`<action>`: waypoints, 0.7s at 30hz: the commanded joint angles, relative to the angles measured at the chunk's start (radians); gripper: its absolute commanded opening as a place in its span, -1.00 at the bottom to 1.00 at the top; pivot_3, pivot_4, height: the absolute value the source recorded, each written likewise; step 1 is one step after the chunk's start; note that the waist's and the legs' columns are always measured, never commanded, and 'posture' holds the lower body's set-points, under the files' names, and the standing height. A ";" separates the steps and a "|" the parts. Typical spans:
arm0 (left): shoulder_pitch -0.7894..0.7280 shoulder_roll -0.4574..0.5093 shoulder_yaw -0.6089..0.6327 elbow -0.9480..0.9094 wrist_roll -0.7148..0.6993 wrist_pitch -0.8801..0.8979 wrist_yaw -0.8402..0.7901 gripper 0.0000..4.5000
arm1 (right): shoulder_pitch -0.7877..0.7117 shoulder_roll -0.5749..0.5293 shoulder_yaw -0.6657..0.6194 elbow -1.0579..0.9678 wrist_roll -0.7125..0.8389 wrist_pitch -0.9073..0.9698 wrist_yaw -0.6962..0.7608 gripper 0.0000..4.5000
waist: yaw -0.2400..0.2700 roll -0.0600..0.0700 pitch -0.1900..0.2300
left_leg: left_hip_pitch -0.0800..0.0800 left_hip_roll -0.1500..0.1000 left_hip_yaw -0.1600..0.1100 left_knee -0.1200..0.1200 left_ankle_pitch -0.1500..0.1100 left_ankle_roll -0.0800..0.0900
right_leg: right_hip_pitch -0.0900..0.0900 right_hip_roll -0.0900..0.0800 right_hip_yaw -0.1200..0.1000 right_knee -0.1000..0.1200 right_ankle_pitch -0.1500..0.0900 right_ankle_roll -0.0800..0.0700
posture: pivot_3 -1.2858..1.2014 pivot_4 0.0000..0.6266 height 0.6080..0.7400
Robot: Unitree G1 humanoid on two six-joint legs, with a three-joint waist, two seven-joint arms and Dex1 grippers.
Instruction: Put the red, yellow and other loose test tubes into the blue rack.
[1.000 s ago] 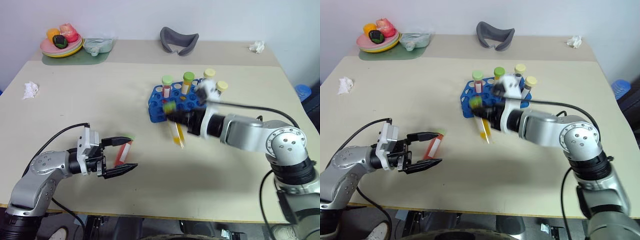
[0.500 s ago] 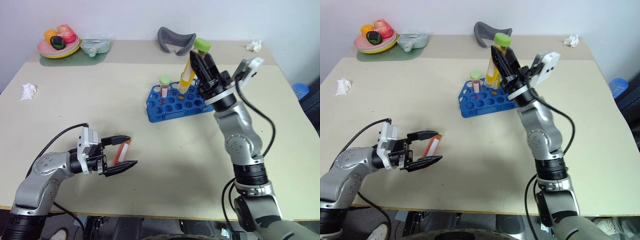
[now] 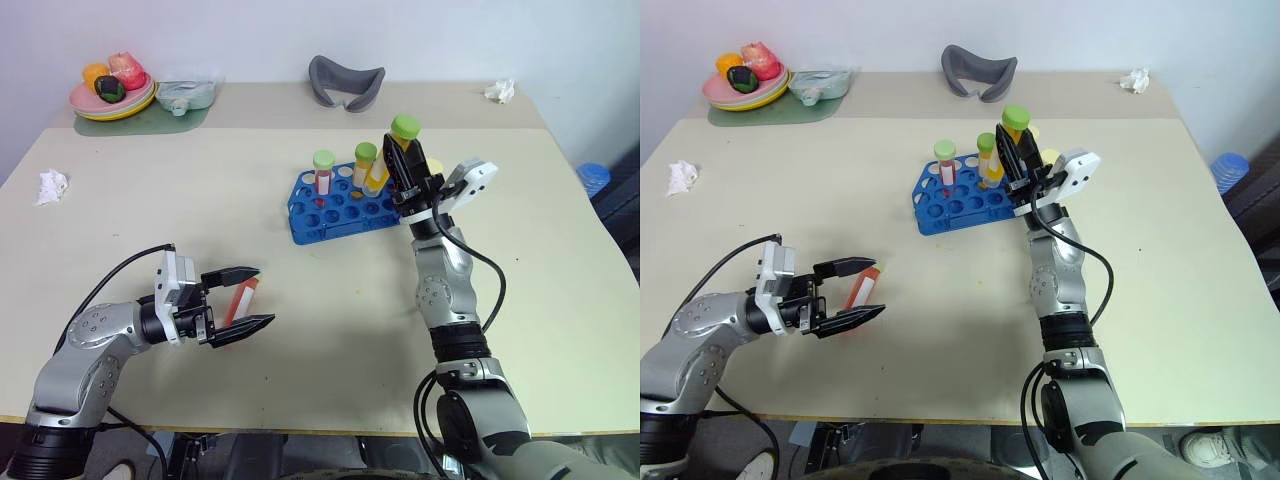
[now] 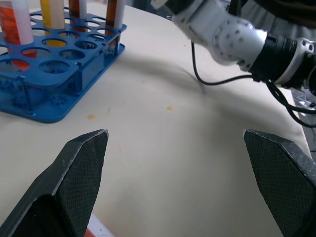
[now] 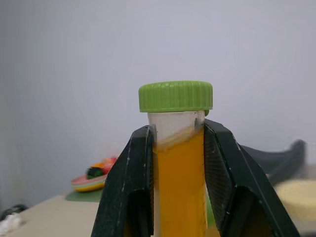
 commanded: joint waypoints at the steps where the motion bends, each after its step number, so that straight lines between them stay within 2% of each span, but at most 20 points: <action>1: 0.010 0.013 0.033 -0.048 -0.014 0.001 0.014 1.00 | -0.049 0.015 -0.028 0.062 -0.029 -0.104 0.027 -0.65 | 0.000 0.000 0.000 | 0.000 0.000 0.000 0.000 0.000 0.000 | 0.000 0.000 0.000 0.000 0.000 0.000 | 0.03 -0.52 1.00; 14: 0.008 0.030 0.045 -0.092 -0.033 0.039 0.052 1.00 | -0.040 0.071 -0.066 0.216 -0.032 -0.187 0.078 -0.65 | 0.000 0.000 0.000 | 0.001 0.000 0.000 0.000 0.000 -0.001 | 0.000 0.000 0.000 0.001 0.000 0.000 | 0.03 -0.52 1.00; 21: 0.007 0.037 0.047 -0.091 -0.035 0.042 0.050 1.00 | -0.044 0.059 -0.089 0.302 -0.061 -0.240 0.079 -0.65 | 0.000 0.000 0.000 | 0.002 0.000 0.000 0.000 0.000 -0.001 | 0.001 0.000 0.000 0.001 0.000 0.000 | 0.03 -0.52 1.00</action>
